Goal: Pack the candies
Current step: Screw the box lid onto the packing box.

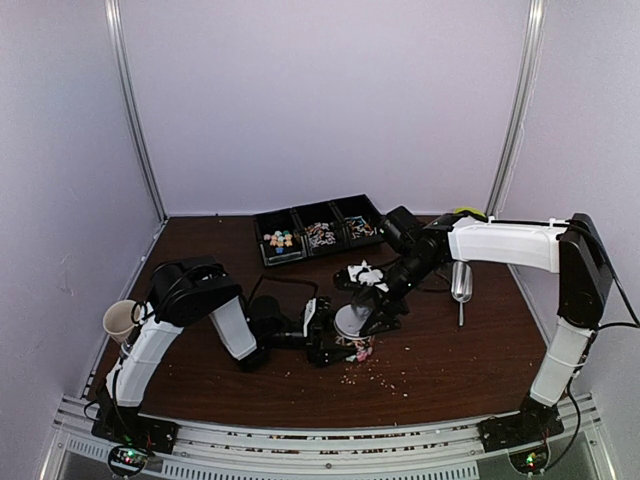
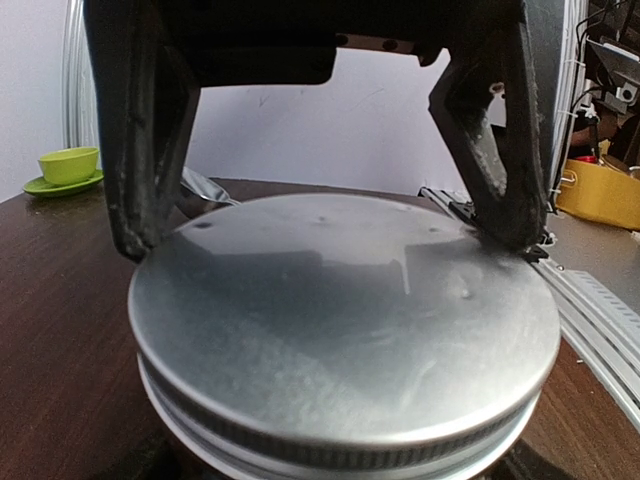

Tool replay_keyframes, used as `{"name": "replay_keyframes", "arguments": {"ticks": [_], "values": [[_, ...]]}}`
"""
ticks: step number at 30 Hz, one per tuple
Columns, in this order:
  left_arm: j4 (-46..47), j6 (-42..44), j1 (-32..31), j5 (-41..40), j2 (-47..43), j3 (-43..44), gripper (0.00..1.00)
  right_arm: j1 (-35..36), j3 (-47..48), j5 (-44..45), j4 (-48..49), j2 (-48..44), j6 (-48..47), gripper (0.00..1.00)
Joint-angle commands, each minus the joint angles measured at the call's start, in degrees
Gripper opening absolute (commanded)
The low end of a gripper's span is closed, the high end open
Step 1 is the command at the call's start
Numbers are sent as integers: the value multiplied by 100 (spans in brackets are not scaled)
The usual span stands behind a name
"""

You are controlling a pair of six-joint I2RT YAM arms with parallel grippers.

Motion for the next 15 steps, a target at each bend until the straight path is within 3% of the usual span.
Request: {"name": "replay_keyframes", "arguments": {"ticks": [1, 15], "values": [[-202, 98, -21, -317, 491, -230, 81, 103, -32, 40, 94, -13, 118, 89], [-209, 132, -21, -531, 462, -303, 81, 184, -578, 442, 914, -224, 1103, 81]]}}
